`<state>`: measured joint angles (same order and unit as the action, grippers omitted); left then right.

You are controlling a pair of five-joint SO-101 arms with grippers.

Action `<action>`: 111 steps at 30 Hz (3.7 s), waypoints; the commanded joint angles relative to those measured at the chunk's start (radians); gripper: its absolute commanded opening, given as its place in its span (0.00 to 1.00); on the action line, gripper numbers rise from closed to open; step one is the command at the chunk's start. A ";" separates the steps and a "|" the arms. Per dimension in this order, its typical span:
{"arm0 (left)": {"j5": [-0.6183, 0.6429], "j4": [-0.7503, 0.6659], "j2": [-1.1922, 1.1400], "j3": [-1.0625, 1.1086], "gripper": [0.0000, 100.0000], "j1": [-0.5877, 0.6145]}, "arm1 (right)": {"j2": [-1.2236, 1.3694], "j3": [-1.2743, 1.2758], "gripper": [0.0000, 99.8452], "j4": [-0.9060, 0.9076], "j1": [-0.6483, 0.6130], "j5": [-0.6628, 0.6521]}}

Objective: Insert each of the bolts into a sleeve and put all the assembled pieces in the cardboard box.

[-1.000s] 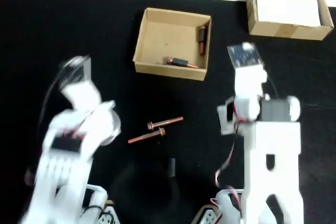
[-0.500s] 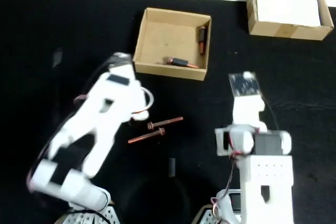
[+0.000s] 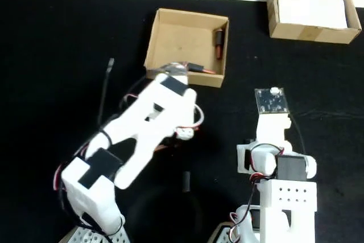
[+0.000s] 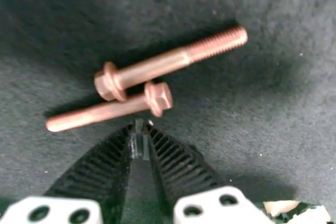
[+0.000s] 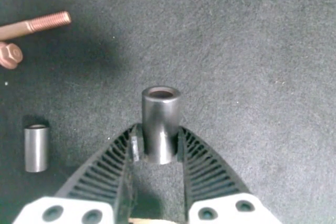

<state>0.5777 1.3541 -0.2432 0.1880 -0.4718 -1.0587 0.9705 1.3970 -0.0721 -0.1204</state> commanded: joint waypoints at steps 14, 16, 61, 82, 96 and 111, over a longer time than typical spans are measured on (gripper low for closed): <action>0.003 -0.270 -0.159 -0.065 0.01 0.208 | -0.016 -0.002 0.01 -0.013 0.007 0.000; 0.003 -0.276 -0.143 -0.093 0.01 0.208 | -0.016 -0.004 0.01 -0.013 0.005 0.000; 0.298 0.051 -0.288 -0.490 0.20 0.151 | 0.076 -0.004 0.01 -0.012 -0.035 -0.037; 0.393 0.052 -0.492 -0.593 0.01 0.228 | 0.077 -0.004 0.01 -0.012 -0.031 -0.064; -0.029 0.414 -0.486 -1.348 0.01 0.079 | 0.058 -0.292 0.01 0.108 -0.033 0.057; -0.324 0.414 0.114 -0.880 0.01 0.056 | -0.773 0.035 0.01 -0.018 -0.028 0.069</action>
<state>0.2662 1.7637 -0.3214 -0.8370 -0.3951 -1.6709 0.9076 1.4661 -0.0967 -0.0545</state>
